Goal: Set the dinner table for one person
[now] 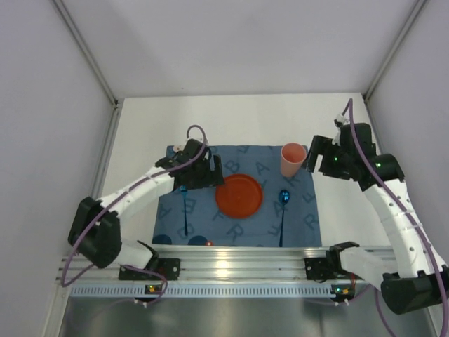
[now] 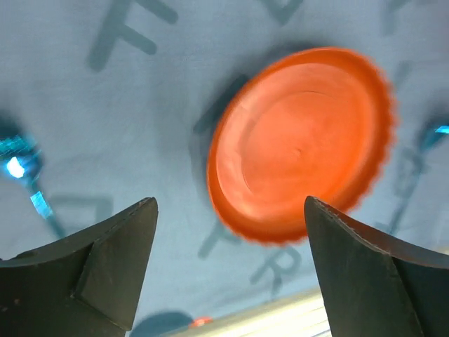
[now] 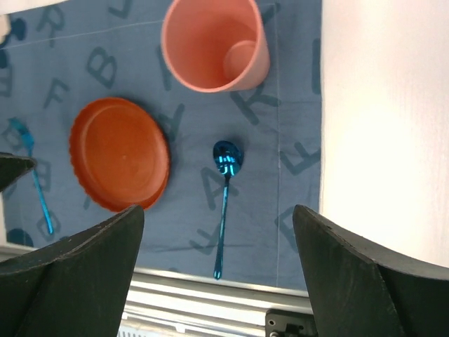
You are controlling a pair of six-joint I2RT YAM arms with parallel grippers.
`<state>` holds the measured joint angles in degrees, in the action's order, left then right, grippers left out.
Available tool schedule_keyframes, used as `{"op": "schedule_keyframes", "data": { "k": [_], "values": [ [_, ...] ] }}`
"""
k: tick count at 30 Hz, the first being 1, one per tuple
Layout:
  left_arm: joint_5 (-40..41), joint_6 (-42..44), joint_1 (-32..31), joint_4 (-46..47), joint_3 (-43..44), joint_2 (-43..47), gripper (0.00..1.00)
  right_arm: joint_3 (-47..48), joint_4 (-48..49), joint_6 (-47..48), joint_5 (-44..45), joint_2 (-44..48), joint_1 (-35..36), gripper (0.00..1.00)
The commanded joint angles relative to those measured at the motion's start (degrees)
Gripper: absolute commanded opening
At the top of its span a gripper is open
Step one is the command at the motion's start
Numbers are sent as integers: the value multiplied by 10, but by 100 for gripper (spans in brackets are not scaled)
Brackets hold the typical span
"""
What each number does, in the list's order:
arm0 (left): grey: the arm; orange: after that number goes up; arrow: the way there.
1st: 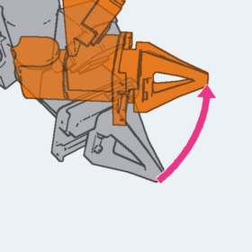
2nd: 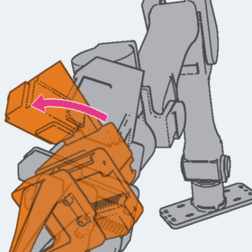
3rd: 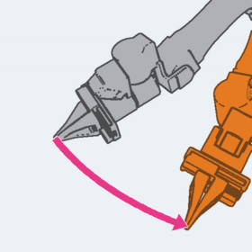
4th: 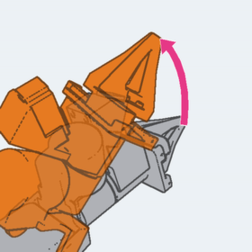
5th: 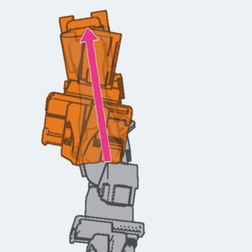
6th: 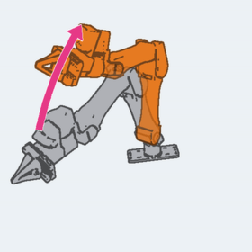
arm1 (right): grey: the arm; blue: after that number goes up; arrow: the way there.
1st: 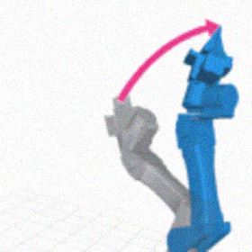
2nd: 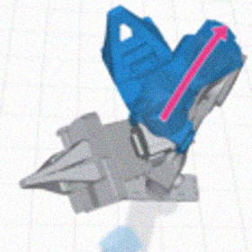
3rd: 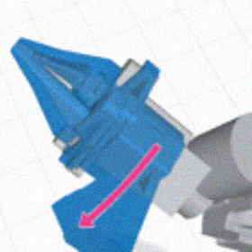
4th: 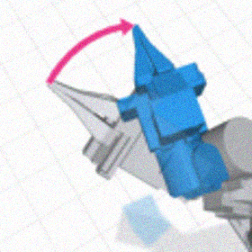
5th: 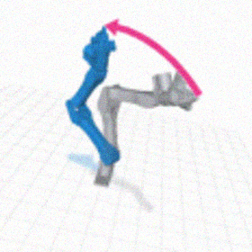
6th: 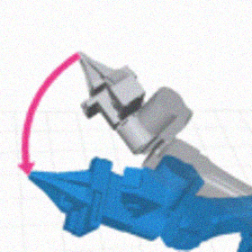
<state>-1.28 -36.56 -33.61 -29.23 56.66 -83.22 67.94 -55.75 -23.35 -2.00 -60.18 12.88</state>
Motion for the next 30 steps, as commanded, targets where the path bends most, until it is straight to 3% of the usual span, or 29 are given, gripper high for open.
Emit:
{"op": "schedule_keyframes", "data": {
  "k": [1, 5, 10, 16, 30],
  "values": [
    [52, -32, -8, -49, 1, 155, 91, 40, -10, 10, -47, 64, 9, 88],
    [69, -46, -9, -96, -4, 290, 90, 67, 5, -31, -151, 169, 14, 100],
    [87, -37, -9, -161, -26, 418, 89, -41, 21, -159, -122, 368, 12, 100],
    [123, -37, -9, -263, -19, 504, 87, -77, -62, -239, -115, 494, 12, 100],
    [176, -4, -9, -364, 16, 545, 88, -11, -185, -244, -70, 539, 13, 100]
  ]
}}
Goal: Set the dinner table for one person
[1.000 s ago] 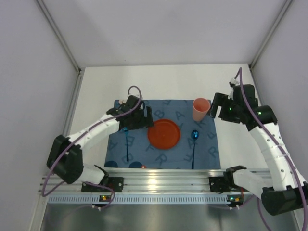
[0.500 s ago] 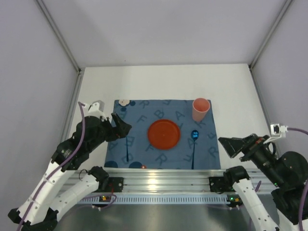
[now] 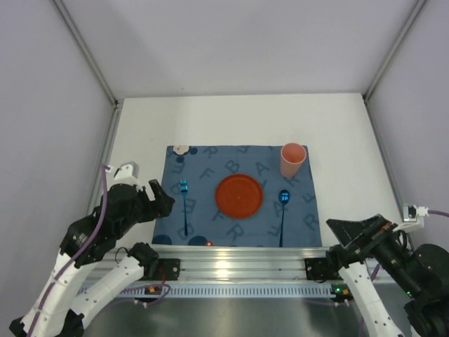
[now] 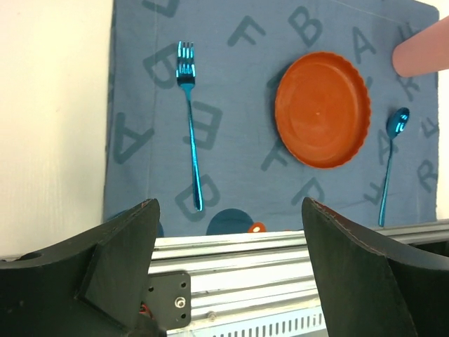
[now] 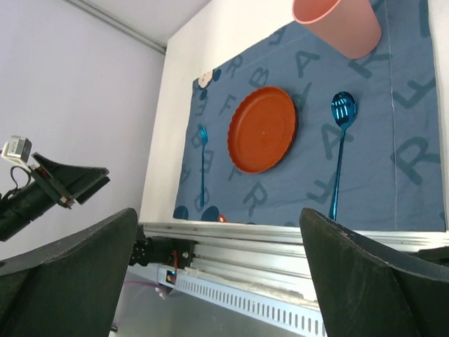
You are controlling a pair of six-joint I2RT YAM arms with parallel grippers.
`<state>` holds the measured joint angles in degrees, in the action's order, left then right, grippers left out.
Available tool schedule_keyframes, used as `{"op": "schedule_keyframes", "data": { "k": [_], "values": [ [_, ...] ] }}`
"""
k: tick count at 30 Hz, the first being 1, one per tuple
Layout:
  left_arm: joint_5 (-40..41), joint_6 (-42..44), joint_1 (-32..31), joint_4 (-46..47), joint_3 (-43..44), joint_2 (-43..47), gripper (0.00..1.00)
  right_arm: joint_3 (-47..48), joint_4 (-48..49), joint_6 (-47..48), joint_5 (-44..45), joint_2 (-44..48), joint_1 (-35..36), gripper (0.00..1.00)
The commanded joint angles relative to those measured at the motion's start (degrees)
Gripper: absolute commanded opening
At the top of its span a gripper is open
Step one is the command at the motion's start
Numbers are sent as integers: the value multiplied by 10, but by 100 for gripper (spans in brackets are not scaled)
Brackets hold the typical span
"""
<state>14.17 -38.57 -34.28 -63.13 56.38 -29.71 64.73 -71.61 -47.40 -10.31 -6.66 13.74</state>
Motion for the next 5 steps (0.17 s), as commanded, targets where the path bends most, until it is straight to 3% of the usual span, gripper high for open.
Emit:
{"op": "schedule_keyframes", "data": {
  "k": [1, 5],
  "values": [
    [23, 17, -3, -25, 18, 11, 88, 20, -26, -2, 13, 3, 4, 100],
    [61, 24, -3, -15, 15, 7, 88, 18, -22, 18, 30, -20, 5, 100]
  ]
}}
